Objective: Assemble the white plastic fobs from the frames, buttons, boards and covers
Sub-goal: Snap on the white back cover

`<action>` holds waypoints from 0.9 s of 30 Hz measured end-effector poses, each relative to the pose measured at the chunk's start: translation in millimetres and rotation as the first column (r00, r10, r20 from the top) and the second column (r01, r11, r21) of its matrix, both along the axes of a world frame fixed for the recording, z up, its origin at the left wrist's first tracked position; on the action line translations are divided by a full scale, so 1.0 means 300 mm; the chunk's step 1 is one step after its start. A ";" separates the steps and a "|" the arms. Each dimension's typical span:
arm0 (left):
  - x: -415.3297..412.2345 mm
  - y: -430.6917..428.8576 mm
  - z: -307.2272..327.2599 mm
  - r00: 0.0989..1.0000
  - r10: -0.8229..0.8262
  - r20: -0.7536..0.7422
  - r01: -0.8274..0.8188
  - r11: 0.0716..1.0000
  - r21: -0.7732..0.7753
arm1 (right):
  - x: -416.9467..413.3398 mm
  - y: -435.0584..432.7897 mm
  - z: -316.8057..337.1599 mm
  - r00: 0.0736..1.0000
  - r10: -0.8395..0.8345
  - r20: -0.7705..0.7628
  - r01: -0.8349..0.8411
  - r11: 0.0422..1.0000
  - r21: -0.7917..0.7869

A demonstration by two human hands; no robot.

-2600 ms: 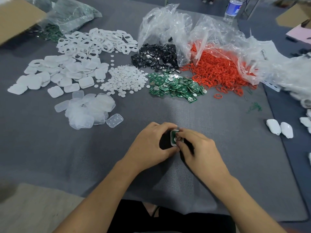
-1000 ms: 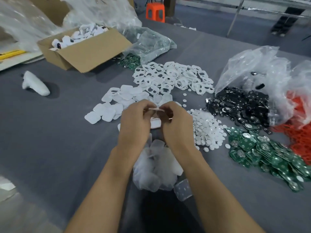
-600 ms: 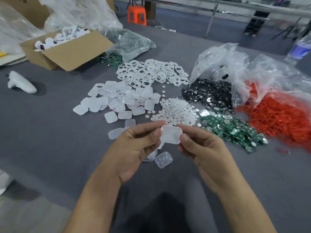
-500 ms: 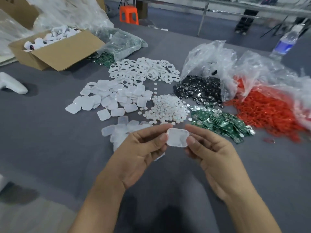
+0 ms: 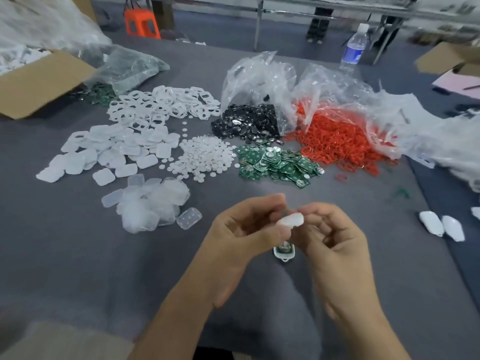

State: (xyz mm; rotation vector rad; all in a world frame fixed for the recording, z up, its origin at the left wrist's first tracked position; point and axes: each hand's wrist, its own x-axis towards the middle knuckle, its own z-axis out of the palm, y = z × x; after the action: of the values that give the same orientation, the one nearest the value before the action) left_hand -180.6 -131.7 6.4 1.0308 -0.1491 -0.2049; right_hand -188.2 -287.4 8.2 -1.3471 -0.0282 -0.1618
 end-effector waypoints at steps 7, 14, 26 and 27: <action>-0.023 -0.020 -0.004 0.989 0.030 0.145 -0.065 0.968 0.242 | -0.012 -0.049 -0.039 0.992 -0.110 0.054 0.112 0.993 -0.030; -0.034 -0.047 -0.015 0.992 -0.026 0.122 -0.005 0.969 0.248 | -0.027 -0.075 -0.065 0.952 -0.165 0.256 0.232 0.937 -0.260; -0.009 -0.024 -0.015 0.991 -0.128 -0.029 0.128 0.896 0.424 | -0.055 -0.128 -0.128 0.861 0.060 0.504 0.333 0.683 -0.650; -0.004 -0.015 -0.021 0.989 -0.142 -0.044 0.147 0.883 0.446 | -0.060 -0.133 -0.133 0.859 0.083 0.506 0.330 0.665 -0.670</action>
State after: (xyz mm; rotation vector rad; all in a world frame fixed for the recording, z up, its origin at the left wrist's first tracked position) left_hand -181.8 -136.2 0.2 1.4824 -0.1745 -0.3940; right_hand -206.1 -327.4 -31.6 -2.1071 -0.4934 -0.6885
